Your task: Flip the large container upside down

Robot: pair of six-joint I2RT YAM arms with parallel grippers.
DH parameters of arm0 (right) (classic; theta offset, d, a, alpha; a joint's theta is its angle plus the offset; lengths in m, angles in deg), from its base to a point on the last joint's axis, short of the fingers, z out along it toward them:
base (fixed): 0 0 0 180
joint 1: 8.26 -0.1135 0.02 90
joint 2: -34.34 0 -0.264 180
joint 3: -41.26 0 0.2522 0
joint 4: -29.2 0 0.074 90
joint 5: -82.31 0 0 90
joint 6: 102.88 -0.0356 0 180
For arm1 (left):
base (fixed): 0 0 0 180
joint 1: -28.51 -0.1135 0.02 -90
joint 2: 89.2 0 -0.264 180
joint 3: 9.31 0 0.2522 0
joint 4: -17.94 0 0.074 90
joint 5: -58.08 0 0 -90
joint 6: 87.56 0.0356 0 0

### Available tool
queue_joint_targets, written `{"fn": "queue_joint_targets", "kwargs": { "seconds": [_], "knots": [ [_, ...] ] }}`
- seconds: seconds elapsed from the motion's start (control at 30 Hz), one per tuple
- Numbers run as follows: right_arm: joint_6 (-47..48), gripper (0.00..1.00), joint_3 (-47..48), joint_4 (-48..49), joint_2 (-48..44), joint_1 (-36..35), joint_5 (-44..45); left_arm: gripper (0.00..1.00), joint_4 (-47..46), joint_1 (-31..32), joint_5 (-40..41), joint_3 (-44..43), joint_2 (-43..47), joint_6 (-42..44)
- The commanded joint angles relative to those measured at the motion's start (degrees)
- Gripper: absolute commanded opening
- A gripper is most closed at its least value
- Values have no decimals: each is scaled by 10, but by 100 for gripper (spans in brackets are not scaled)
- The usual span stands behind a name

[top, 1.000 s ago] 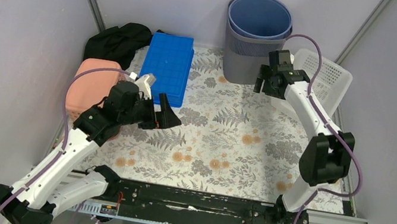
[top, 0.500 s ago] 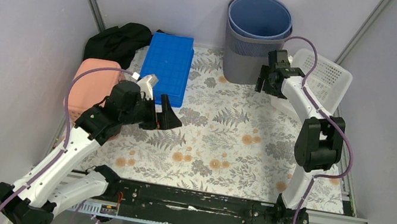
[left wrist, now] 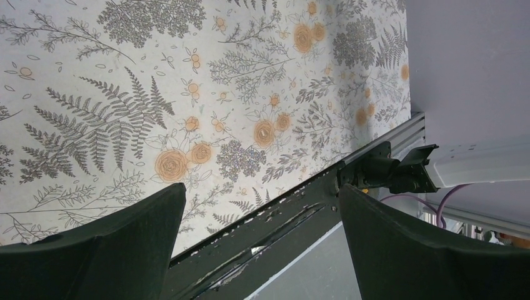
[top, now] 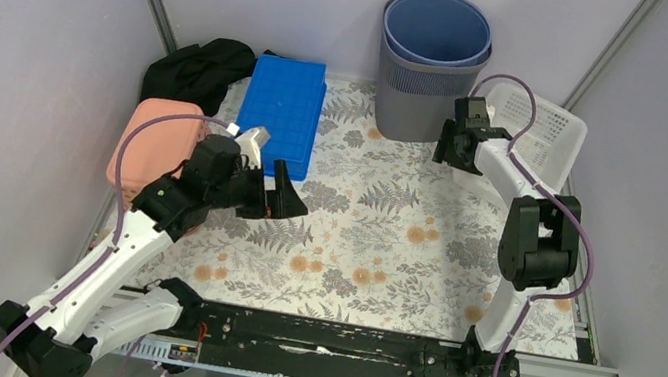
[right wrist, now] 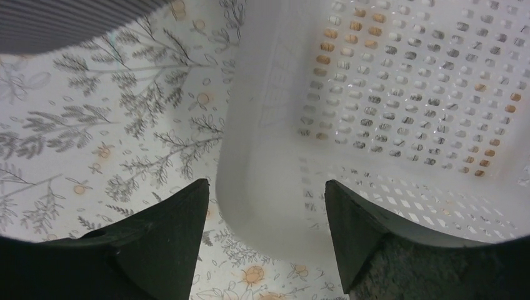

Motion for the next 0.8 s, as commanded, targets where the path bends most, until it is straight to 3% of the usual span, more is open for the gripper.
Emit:
{"fn": "queue_joint_targets", "kwargs": {
  "seconds": [0.0,0.77],
  "knots": [
    [-14,74,-45,-13,-33,-1,-26,100,-30,4,-19,9,3,-2],
    [-77,70,-342,-33,-356,-11,-117,100,-29,4,-27,52,86,-36]
  ]
}}
